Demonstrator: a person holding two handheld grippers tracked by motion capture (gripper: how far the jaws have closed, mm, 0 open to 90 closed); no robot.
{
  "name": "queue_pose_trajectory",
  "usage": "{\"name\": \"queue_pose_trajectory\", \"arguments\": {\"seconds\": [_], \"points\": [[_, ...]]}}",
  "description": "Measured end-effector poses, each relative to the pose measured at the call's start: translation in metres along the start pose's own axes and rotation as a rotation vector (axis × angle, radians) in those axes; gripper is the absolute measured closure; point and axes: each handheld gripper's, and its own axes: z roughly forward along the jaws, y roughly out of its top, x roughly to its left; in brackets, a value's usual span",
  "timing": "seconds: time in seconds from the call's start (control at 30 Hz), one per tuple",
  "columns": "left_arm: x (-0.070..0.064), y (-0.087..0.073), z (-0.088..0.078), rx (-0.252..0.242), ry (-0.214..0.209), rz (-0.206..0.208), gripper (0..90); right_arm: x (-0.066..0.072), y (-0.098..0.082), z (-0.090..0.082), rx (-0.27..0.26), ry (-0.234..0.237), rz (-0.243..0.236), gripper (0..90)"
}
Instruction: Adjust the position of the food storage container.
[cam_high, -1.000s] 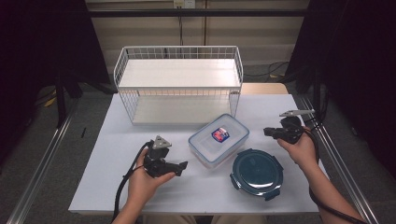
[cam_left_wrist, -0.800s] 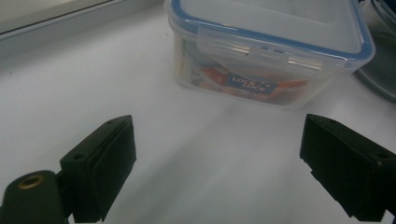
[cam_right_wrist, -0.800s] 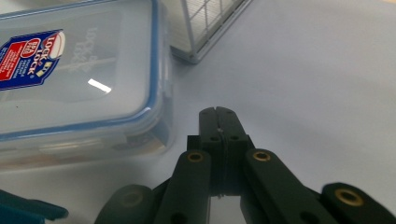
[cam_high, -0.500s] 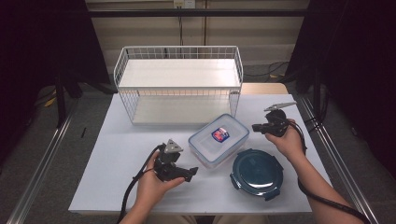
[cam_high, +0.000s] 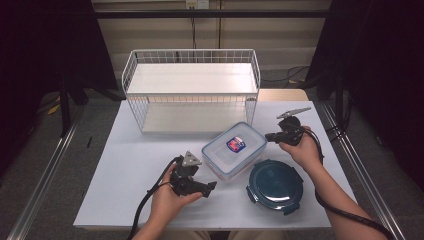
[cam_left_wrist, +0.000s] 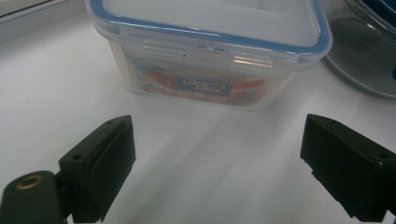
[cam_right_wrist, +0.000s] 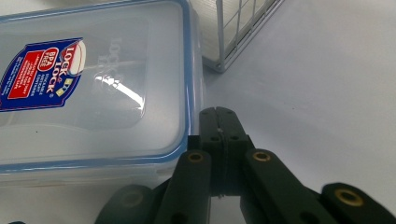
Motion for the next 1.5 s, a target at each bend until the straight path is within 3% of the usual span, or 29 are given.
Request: {"name": "queue_pose_trajectory", "arguments": {"seconds": [0.5, 0.67, 0.83, 1.03, 1.17, 1.3, 1.5], "points": [[-0.001, -0.003, 0.002, -0.001, -0.006, -0.016, 8.7, 0.010, 0.000, 0.000, 0.013, 0.014, -0.010, 90.0], [0.000, -0.006, 0.000, 0.014, 0.010, -0.021, 9.8, 0.014, 0.001, 0.001, 0.015, 0.027, -0.018, 90.0], [-0.003, -0.010, -0.003, 0.015, -0.017, -0.028, 21.4, 0.021, 0.001, 0.001, 0.022, 0.035, -0.030, 90.0], [-0.003, -0.011, -0.004, 0.038, -0.040, -0.031, 52.0, 0.028, 0.003, 0.002, 0.030, 0.047, -0.033, 90.0], [-0.001, -0.011, -0.006, 0.100, -0.108, -0.056, 68.4, 0.033, 0.004, 0.003, 0.034, 0.053, -0.044, 90.0], [-0.002, -0.012, -0.004, 0.099, -0.114, -0.064, 75.7, 0.036, 0.004, 0.004, 0.034, 0.066, -0.054, 90.0], [0.000, -0.014, -0.006, 0.093, -0.084, -0.082, 82.4, 0.041, 0.005, 0.003, 0.046, 0.066, -0.064, 90.0]]}}
